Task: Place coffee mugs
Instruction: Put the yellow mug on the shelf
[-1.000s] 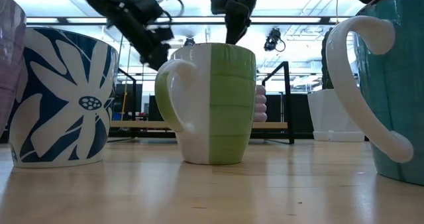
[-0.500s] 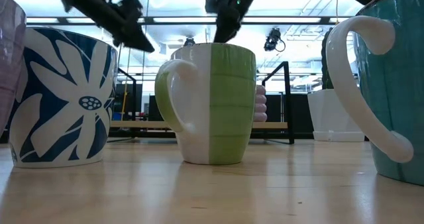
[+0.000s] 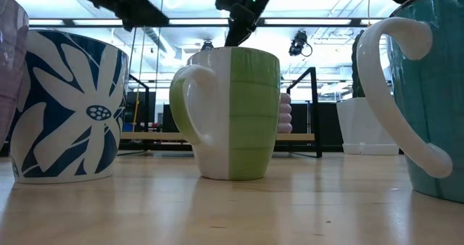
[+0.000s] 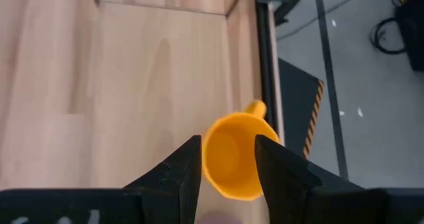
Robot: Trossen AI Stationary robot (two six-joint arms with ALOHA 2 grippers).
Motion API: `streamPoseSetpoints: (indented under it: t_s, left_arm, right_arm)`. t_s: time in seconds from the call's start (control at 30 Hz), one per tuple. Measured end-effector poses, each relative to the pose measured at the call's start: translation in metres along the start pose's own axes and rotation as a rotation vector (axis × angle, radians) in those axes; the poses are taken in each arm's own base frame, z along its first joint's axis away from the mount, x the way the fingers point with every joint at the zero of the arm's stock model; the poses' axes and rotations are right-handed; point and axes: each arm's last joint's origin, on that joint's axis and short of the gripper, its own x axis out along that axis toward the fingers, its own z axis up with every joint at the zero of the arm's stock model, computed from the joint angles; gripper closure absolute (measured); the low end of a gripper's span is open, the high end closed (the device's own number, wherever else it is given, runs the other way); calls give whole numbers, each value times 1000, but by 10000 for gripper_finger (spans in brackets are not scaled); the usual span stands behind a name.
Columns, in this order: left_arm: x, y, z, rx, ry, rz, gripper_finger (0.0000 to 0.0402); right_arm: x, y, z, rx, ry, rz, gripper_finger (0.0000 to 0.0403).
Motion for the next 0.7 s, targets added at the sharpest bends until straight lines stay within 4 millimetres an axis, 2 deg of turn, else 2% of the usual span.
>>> streamPoseSetpoints:
  t_s: [0.07,0.33,0.5,0.7]
  left_arm:
    - [-9,-4,4,4,-36,-22,342]
    - [-39,-15,12,-22,-132,-106,342]
    - [-48,-18,12,-24,-146,-136,342]
    - [-53,-23,13,-18,-162,-180,342]
  right_arm:
    - [4,-2,-4,16,9,23,257]
    - [47,4,-30,4,147,27,257]
    - [65,7,-39,-60,160,8,257]
    - [74,8,-43,-99,147,17,253]
